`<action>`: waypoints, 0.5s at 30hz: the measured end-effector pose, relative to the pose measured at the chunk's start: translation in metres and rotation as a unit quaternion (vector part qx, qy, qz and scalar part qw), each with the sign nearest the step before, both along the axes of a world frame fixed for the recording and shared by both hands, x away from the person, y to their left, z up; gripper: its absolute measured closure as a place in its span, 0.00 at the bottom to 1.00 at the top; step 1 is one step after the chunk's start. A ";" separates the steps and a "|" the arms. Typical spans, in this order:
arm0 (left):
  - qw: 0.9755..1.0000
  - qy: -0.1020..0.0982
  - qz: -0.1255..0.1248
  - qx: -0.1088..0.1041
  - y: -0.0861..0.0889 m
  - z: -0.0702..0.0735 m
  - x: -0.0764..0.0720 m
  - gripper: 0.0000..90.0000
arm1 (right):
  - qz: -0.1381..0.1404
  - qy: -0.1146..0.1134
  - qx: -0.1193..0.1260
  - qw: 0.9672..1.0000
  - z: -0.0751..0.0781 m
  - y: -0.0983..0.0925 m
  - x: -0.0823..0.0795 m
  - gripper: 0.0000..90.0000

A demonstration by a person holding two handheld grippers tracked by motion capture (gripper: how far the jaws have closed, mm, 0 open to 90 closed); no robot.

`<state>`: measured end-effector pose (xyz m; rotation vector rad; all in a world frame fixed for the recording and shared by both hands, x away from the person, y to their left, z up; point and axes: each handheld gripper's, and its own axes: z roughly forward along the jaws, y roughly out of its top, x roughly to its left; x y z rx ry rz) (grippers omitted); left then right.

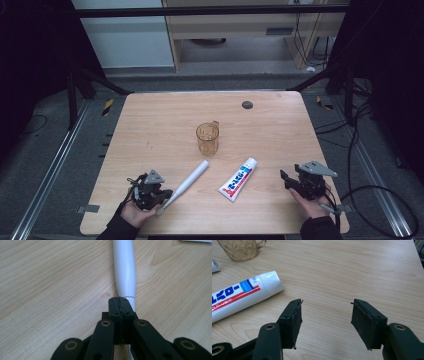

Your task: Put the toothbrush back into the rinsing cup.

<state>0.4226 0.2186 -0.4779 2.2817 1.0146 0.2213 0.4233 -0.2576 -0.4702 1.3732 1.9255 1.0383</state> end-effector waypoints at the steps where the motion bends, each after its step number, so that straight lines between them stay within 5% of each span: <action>1: 1.000 0.000 -0.001 0.000 -0.001 0.000 0.000 0.99 | 0.000 0.000 0.000 1.000 0.000 0.000 0.000 0.46; 15: 1.000 0.007 -0.017 0.002 -0.009 -0.002 -0.005 0.99 | 0.000 0.000 0.000 1.000 0.000 0.000 0.000 0.46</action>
